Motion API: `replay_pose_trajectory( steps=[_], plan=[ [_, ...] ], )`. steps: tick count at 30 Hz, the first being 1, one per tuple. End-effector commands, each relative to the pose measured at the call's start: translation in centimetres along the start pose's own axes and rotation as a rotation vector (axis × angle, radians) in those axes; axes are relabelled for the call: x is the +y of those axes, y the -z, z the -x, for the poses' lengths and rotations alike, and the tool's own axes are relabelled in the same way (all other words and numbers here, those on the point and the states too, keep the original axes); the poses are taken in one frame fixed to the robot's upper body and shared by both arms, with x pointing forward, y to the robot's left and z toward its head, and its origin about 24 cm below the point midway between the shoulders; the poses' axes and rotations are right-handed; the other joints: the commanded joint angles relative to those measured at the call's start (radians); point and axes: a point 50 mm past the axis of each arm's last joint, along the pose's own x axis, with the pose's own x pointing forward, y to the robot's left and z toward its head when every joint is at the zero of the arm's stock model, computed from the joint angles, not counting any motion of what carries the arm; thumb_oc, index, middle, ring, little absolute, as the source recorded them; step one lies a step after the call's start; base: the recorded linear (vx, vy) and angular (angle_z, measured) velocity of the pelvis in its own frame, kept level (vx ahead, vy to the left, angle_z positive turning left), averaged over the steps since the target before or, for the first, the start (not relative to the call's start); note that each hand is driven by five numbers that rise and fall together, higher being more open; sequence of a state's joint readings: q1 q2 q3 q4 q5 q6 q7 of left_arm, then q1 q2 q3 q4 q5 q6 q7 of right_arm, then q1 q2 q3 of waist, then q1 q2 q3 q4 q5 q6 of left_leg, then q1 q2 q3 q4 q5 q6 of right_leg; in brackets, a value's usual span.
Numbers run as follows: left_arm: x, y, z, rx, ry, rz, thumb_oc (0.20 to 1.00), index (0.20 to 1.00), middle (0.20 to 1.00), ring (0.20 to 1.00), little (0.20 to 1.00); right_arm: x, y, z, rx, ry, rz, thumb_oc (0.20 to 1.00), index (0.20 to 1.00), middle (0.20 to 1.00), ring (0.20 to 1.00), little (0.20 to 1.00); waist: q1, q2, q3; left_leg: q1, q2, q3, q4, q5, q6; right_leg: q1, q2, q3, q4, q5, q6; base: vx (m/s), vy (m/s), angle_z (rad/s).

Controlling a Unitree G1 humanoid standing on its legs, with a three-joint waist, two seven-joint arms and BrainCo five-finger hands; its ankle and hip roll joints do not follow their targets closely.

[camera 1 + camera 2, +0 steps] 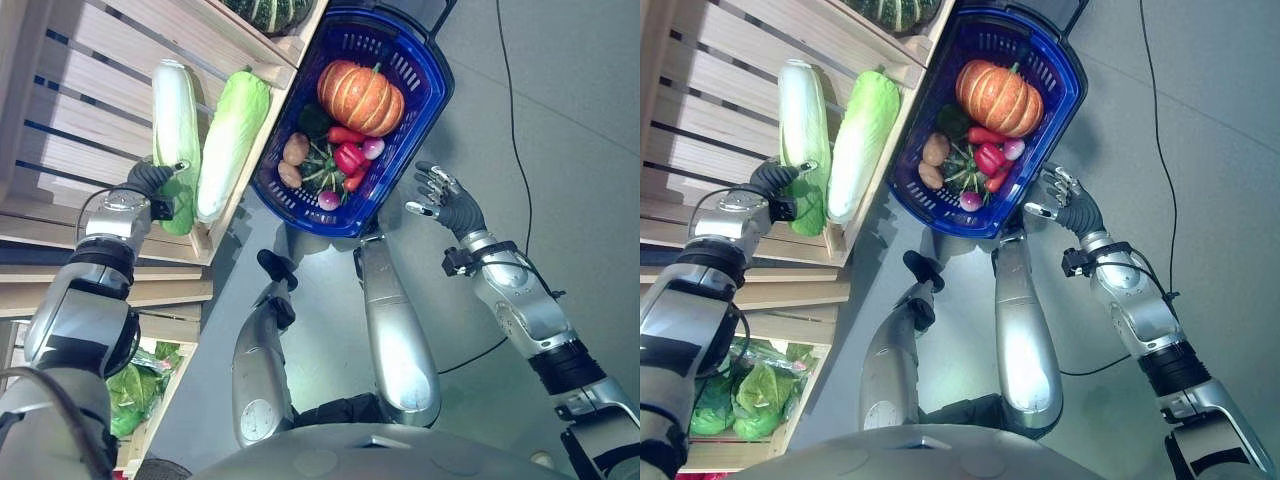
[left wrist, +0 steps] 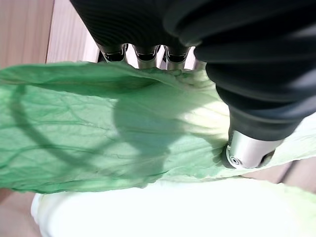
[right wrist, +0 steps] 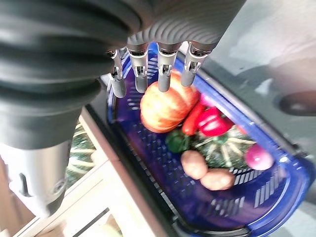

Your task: Pick up fruits and vegetables into the basket

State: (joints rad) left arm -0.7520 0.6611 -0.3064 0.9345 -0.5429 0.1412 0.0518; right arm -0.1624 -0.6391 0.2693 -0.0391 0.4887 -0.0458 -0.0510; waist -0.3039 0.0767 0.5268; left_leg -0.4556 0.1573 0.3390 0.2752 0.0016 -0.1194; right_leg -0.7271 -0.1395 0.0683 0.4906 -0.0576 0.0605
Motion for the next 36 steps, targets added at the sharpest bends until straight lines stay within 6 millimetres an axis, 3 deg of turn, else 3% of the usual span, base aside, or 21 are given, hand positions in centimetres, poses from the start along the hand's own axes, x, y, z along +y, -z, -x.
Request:
replay_pose_trajectory(
  steps=[1,3,11,19,27,30,36],
  plan=[
    [-4.1,0.4,0.6,-0.11,0.11,0.162,0.2,0.2,0.2,0.2,0.2,1.1,-2.9,0.4,-0.199,-0.051,-0.014,1.0,1.0,1.0,1.0,1.0,0.002,-0.048,-0.007,-0.045,-0.018,-0.029,0.092,-0.022,0.013,0.065,-0.004,-0.061,-0.036,-0.019,0.012,-0.02,-0.035,0.04],
    [-3.7,0.7,1.0,-0.151,0.082,0.174,0.2,0.2,0.2,0.2,0.2,1.2,-4.0,0.5,-0.262,-0.059,0.013,1.0,1.0,1.0,1.0,1.0,0.019,-0.047,-0.007,-0.028,-0.02,-0.023,0.07,0.008,0.024,0.087,-0.011,-0.078,-0.064,0.014,0.007,-0.09,-0.063,0.12],
    [-2.0,2.1,2.2,-0.221,-0.018,0.144,0.2,0.2,0.2,0.2,0.2,1.4,-7.6,-0.3,-0.404,-0.108,0.045,1.0,1.0,1.0,1.0,1.0,0.086,-0.046,-0.007,0.092,-0.035,-0.065,0.036,0.002,0.028,0.243,-0.035,-0.129,-0.107,0.006,0.011,-0.01,-0.062,0.13],
    [-1.1,1.5,3.3,-0.343,-0.056,0.058,0.2,0.2,0.2,0.2,0.2,2.4,-10.2,-1.5,-0.47,-0.151,-0.001,1.0,1.0,1.0,1.0,1.0,0.153,-0.052,-0.039,0.185,-0.046,-0.099,0.023,-0.012,0.033,0.374,-0.064,-0.177,-0.141,0.004,0.014,0.03,-0.052,0.16],
    [-0.4,-1.7,5.0,-0.592,-0.125,-0.073,0.2,0.2,0.2,0.2,0.2,4.3,-10.7,-2.5,-0.429,-0.245,-0.198,1.0,1.0,1.0,1.0,1.0,0.207,-0.062,-0.09,0.247,-0.054,-0.123,0.008,-0.022,0.038,0.468,-0.079,-0.207,-0.175,0.005,0.015,0.05,-0.044,0.16],
    [-0.9,-2.8,5.8,-0.685,-0.112,-0.121,0.2,0.2,0.2,0.2,0.2,5.0,-10.6,-2.8,-0.411,-0.271,-0.292,1.0,1.0,1.0,1.0,1.0,0.223,-0.066,-0.108,0.262,-0.054,-0.129,0.0,-0.018,0.039,0.492,-0.08,-0.215,-0.193,0.014,0.016,0.05,-0.051,0.14],
    [-3.6,-5.0,7.7,-0.878,-0.002,-0.193,0.2,0.2,0.2,0.2,0.2,7.7,-10.7,-2.9,-0.418,-0.356,-0.468,1.0,1.0,1.0,1.0,1.0,0.256,-0.079,-0.149,0.31,-0.057,-0.146,-0.018,-0.027,0.041,0.564,-0.081,-0.233,-0.236,0.023,0.022,0.07,-0.057,0.1]
  ],
)
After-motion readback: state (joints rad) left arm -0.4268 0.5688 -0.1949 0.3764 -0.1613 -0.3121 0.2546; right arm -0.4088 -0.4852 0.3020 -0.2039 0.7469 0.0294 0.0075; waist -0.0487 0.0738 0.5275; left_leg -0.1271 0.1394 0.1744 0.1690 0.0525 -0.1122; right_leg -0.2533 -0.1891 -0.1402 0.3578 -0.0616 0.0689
